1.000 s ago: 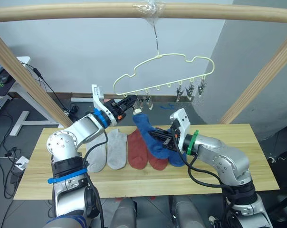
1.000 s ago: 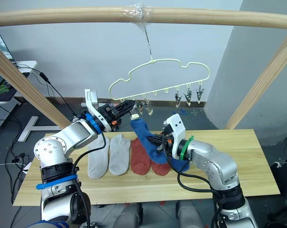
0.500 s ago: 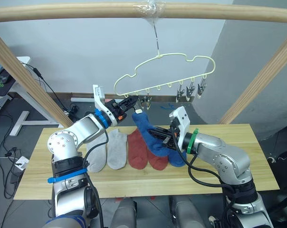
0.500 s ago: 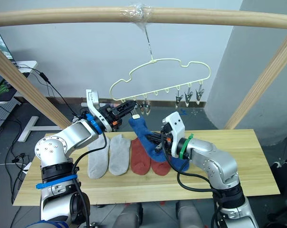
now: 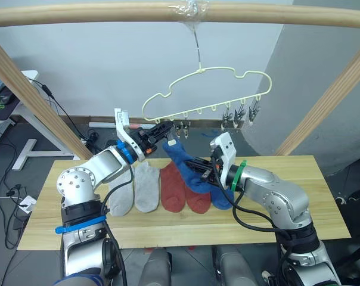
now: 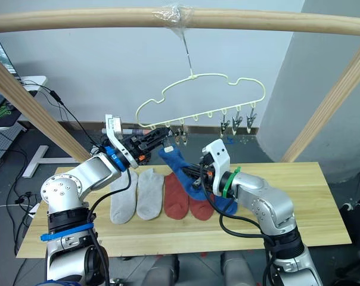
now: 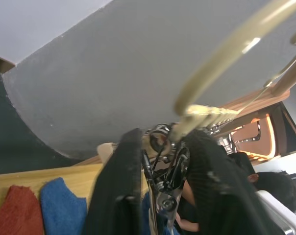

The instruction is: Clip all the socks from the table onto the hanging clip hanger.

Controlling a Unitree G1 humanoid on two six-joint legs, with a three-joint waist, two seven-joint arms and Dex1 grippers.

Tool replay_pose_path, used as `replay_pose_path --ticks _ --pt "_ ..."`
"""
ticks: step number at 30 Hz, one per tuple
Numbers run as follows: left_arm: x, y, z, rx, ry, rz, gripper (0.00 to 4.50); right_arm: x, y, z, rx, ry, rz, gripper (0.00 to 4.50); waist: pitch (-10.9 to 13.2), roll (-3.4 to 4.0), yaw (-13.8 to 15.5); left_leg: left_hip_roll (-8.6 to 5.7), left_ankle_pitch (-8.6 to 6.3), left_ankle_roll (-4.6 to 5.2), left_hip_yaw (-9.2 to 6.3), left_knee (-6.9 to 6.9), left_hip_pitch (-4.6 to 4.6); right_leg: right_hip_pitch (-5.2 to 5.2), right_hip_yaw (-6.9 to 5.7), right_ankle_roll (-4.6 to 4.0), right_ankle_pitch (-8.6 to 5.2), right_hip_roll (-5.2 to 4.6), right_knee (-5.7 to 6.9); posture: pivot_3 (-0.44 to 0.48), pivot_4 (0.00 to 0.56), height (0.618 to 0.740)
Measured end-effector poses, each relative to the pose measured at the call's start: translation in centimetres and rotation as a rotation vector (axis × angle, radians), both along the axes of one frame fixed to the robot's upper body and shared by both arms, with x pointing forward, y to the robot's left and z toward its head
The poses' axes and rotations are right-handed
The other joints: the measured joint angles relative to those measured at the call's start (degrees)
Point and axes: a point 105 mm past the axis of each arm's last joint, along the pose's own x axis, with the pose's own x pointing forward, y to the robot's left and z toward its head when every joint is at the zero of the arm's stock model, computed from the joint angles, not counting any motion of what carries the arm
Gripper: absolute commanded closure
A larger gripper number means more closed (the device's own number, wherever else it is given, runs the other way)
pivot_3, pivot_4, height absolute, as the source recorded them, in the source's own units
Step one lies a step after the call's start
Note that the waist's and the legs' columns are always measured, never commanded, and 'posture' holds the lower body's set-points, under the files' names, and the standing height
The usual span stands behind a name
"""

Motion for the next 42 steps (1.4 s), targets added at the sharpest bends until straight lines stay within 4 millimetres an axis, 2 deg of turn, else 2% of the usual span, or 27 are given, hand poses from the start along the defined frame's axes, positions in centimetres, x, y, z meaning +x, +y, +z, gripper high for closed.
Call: replay_pose_path --ticks 7,8,11,15,16,18,20,27,30,33,36,40,42 --pt "0.0 0.4 -0.2 0.011 0.009 0.011 0.10 0.1 0.1 -0.2 -0.002 0.008 0.001 4.50 0.00 0.00 0.26 0.00 0.00 0.00 0.00 0.00 -0.02 -0.02 0.00 0.00 0.00 0.00 0.00 0.020 0.211 0.740" --pt "0.0 0.5 -0.3 0.014 0.012 0.017 0.02 0.2 0.3 -0.1 0.001 0.007 0.004 4.50 0.00 0.00 0.26 0.00 0.00 0.00 0.00 0.00 -0.02 -0.02 0.00 0.00 0.00 0.00 0.00 0.020 0.211 0.740" --pt "-0.7 1.8 0.1 0.020 -0.003 0.039 0.02 0.5 1.0 -0.1 0.022 0.012 0.008 4.50 0.00 0.00 0.16 0.02 0.00 0.00 0.00 -0.01 0.00 -0.04 0.01 0.00 0.00 0.00 0.01 0.030 0.212 0.740" --pt "-1.6 4.0 1.5 0.034 -0.049 0.084 0.02 1.1 1.7 -1.2 0.045 0.067 -0.001 4.50 0.00 0.00 0.08 0.04 0.00 0.00 0.00 -0.01 0.01 -0.06 0.00 -0.02 -0.01 0.01 0.04 0.046 0.213 0.740" --pt "-1.8 4.6 1.8 0.055 -0.066 0.101 0.00 1.3 2.0 -1.3 0.050 0.080 -0.001 3.93 0.00 0.00 0.17 0.03 0.00 0.00 0.01 -0.01 0.01 -0.06 0.00 -0.02 -0.01 0.01 0.05 0.056 0.213 0.740" --pt "-2.3 5.4 1.8 0.149 -0.082 0.120 0.00 1.6 2.4 -1.2 0.062 0.085 0.001 3.36 0.00 0.00 0.16 0.03 0.00 0.00 0.02 -0.01 0.02 -0.06 0.01 -0.02 0.00 0.02 0.04 0.064 0.211 0.740" --pt "-2.7 5.3 1.9 0.207 -0.108 0.103 0.00 2.0 2.6 -1.2 0.065 0.086 -0.004 2.68 0.00 0.00 0.31 0.03 0.00 0.00 0.02 -0.02 0.03 -0.05 0.01 -0.04 -0.02 0.01 0.04 0.071 0.212 0.740" --pt "-2.7 4.4 1.4 0.216 -0.115 0.092 0.00 2.6 2.8 -1.8 0.053 0.100 -0.018 0.13 -0.01 -0.01 0.50 0.03 0.00 0.00 0.00 -0.04 0.00 -0.06 -0.02 -0.05 -0.02 0.01 0.03 0.064 0.209 0.740" --pt "-2.4 4.7 1.3 0.300 -0.145 0.146 0.00 2.8 2.6 -2.0 0.045 0.103 -0.025 0.03 -0.01 0.00 0.37 0.04 0.00 0.00 0.02 -0.04 0.01 -0.08 0.00 -0.07 -0.01 0.01 0.03 0.064 0.207 0.740" --pt "-2.3 4.8 0.7 0.492 -0.215 0.198 0.00 3.0 1.6 -2.3 0.006 0.084 -0.053 0.03 -0.01 0.00 0.35 0.03 0.00 0.00 0.04 -0.06 0.00 -0.09 0.02 -0.07 -0.02 0.01 0.02 0.065 0.208 0.740" --pt "-2.4 4.2 -0.2 0.703 -0.330 0.222 0.00 2.8 -0.8 -2.5 -0.070 0.031 -0.099 0.03 -0.01 0.00 0.75 -0.02 -0.01 -0.01 0.07 -0.09 -0.05 -0.10 0.04 -0.11 -0.05 -0.04 -0.03 0.065 0.209 0.740" --pt "-1.8 2.4 -0.7 0.758 -0.440 0.274 0.00 2.2 -2.7 -1.9 -0.120 -0.037 -0.106 0.03 0.00 -0.01 0.73 -0.01 -0.01 -0.01 0.08 -0.06 -0.07 -0.10 0.04 -0.12 -0.07 -0.04 -0.04 0.056 0.211 0.740" --pt "-1.6 1.9 -0.6 0.778 -0.484 0.299 0.40 2.0 -3.1 -1.3 -0.130 -0.071 -0.102 0.00 -0.01 -0.01 0.42 0.02 -0.01 0.00 0.08 -0.06 -0.04 -0.10 0.04 -0.08 -0.05 -0.02 -0.02 0.036 0.213 0.740"
